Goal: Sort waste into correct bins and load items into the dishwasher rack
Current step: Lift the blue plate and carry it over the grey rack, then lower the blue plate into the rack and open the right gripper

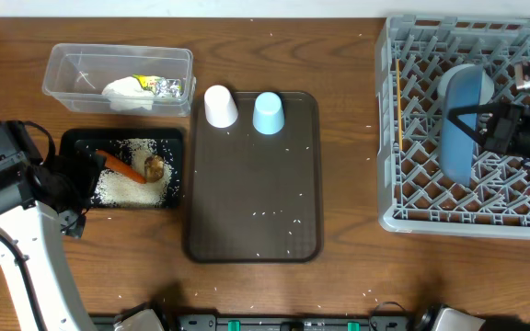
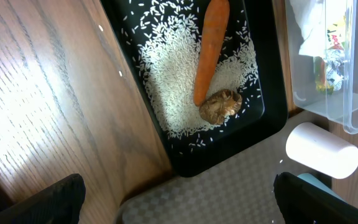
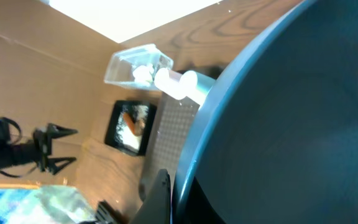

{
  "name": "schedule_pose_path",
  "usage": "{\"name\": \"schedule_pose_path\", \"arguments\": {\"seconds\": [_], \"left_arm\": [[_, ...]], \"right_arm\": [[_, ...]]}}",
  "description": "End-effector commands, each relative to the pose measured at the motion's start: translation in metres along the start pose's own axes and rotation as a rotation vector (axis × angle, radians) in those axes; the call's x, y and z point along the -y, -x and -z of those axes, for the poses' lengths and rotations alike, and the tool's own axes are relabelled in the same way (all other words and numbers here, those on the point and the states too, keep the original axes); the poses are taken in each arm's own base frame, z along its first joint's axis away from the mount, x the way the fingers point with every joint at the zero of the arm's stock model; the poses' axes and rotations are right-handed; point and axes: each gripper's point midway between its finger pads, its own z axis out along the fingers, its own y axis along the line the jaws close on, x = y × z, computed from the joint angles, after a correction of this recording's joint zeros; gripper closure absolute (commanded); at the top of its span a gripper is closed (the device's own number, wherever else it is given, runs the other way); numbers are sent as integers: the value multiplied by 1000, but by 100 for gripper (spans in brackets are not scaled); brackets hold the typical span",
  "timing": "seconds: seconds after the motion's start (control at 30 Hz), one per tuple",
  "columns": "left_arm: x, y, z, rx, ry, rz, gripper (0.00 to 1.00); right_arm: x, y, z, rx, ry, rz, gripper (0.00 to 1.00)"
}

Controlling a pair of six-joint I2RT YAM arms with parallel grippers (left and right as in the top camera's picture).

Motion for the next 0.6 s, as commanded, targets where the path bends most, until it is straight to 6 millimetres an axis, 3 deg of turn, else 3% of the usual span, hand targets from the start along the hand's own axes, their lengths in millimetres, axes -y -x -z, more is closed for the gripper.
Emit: {"name": "schedule_pose_path", "arguments": {"seconds": [0.0,0.2,0.57], "left_arm": [[-2,0,2,6,4,13,2],[-2,0,2,6,4,13,2],[-2,0,2,6,4,13,2]], "right_arm": [[12,6,-6,38,148,-3,99],[45,27,-10,125,311,-39,99],[102,38,3,199,315,-154,99]]}}
